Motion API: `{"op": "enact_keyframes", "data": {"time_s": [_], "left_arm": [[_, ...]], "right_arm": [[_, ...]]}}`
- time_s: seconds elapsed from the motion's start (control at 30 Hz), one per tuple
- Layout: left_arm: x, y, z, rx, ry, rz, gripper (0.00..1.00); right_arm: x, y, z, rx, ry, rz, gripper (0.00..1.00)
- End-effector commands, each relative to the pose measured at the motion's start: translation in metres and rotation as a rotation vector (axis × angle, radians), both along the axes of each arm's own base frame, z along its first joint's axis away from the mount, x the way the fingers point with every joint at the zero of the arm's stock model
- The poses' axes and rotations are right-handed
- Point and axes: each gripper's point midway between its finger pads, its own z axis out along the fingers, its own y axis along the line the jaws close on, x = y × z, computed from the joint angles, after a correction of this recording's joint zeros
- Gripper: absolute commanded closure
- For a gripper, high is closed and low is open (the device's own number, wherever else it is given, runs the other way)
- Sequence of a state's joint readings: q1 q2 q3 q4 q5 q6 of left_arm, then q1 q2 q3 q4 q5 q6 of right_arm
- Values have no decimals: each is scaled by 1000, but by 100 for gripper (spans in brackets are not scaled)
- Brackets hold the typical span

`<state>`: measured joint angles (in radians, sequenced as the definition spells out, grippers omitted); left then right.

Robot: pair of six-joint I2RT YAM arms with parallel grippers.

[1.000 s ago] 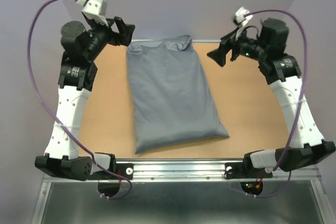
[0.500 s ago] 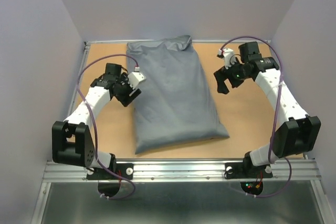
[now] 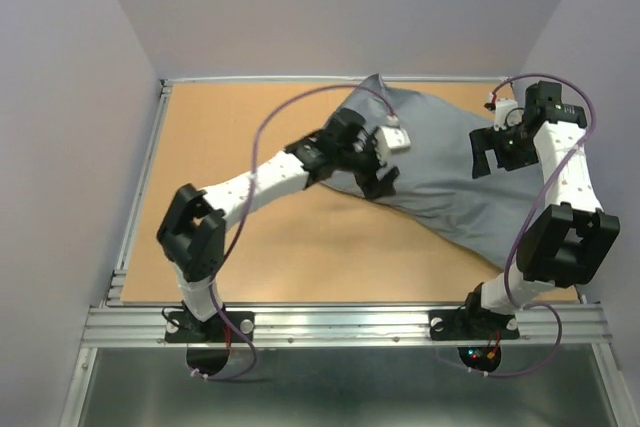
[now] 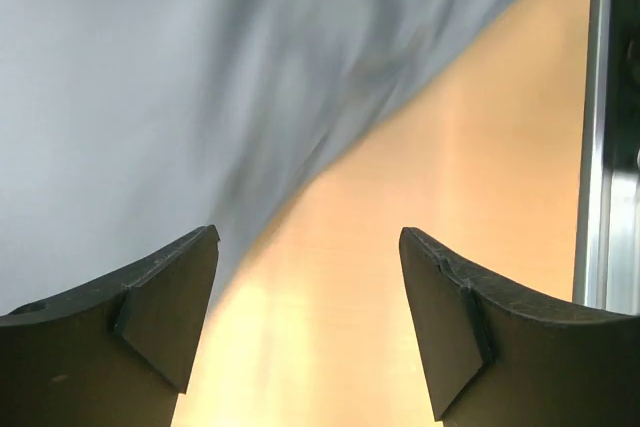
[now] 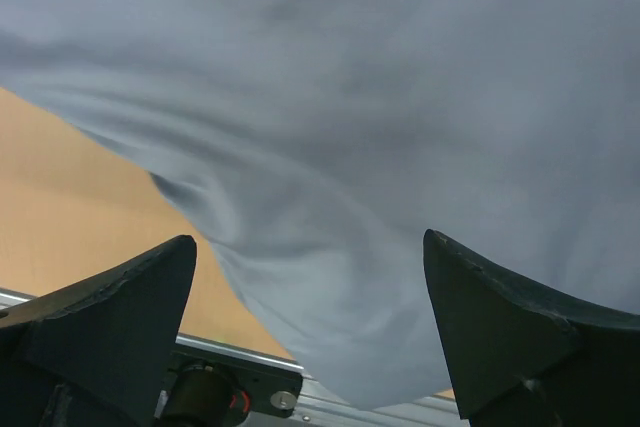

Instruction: Put the pillow into the pillowcase

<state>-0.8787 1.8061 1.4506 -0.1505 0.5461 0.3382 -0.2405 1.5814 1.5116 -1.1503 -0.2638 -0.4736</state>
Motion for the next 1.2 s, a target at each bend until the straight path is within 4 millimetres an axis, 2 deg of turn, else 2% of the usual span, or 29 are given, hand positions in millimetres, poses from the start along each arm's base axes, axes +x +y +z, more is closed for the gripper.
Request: {"op": "enact_keyframes", "data": {"time_s": [0.0, 0.07, 0.1, 0.2, 0.23, 0.33, 0.37, 0.4, 0.43, 0.47, 0.5, 0.53, 0.57, 0.6, 0.67, 0.7, 0.77, 0.8, 0.87, 0.9, 0.93, 0.97, 1.03, 1.1, 1.13, 1.17], "left_arm": [[82, 63, 121, -241, -136, 258, 14], [111, 90, 122, -210, -185, 369, 14], [130, 103, 113, -172, -198, 457, 14], [158, 130, 106, -163, -149, 584, 14], [162, 132, 100, -165, -113, 591, 14], [175, 152, 98, -193, -53, 661, 14], [177, 158, 98, -196, -47, 677, 14], [178, 162, 95, -194, -41, 690, 14], [183, 174, 99, -207, -46, 720, 14], [184, 180, 95, -204, -40, 736, 13], [187, 187, 97, -208, -39, 755, 13], [189, 194, 97, -212, -36, 770, 12], [196, 210, 100, -223, -31, 815, 12], [198, 218, 100, -225, -26, 836, 12], [201, 237, 104, -243, -18, 882, 12], [203, 253, 97, -236, -6, 916, 12], [199, 269, 101, -244, -13, 942, 12], [197, 281, 90, -232, 4, 970, 12], [191, 289, 89, -232, 4, 981, 13], [188, 295, 77, -215, 25, 994, 13], [186, 298, 76, -213, 27, 999, 14], [183, 300, 66, -199, 44, 1005, 14], [184, 304, 57, -183, 52, 1030, 15], [187, 307, 36, -144, 87, 1051, 15], [189, 310, 15, -112, 143, 1098, 16], [190, 314, 4, -89, 168, 1128, 17]], "right_arm": [[-12, -6, 6, -44, 1, 16, 0], [-11, -20, -8, -104, 36, -13, 0], [-6, -28, -21, -129, 50, -32, 0], [12, -34, -36, -125, 33, -67, 1], [32, -32, -40, -82, 8, -79, 2], [70, -15, -39, 47, -16, -154, 8], [90, -8, -23, 85, -72, -147, 8], [102, 5, -20, 91, -89, -129, 8], [111, 9, -22, 70, -97, -139, 8], [119, 16, -35, 59, -69, -123, 8], [120, 39, -49, 48, -35, -64, 8], [118, 49, -66, 37, 9, -34, 8], [113, 59, -94, 17, 77, 0, 8], [103, 86, -113, 12, 128, 90, 8], [93, 118, -134, 34, 175, 177, 10], [83, 147, -147, 37, 206, 254, 10], [80, 178, -155, 43, 181, 352, 10], [73, 202, -160, 26, 164, 462, 10], [62, 218, -165, 3, 160, 564, 10], [56, 229, -163, -10, 141, 649, 10], [52, 231, -162, -13, 136, 682, 10], [44, 227, -166, -20, 151, 702, 10], [47, 220, -162, -59, 129, 692, 9], [54, 219, -139, -72, 74, 654, 8], [62, 224, -116, -56, 14, 635, 6], [67, 228, -103, -40, -16, 611, 5]]}}
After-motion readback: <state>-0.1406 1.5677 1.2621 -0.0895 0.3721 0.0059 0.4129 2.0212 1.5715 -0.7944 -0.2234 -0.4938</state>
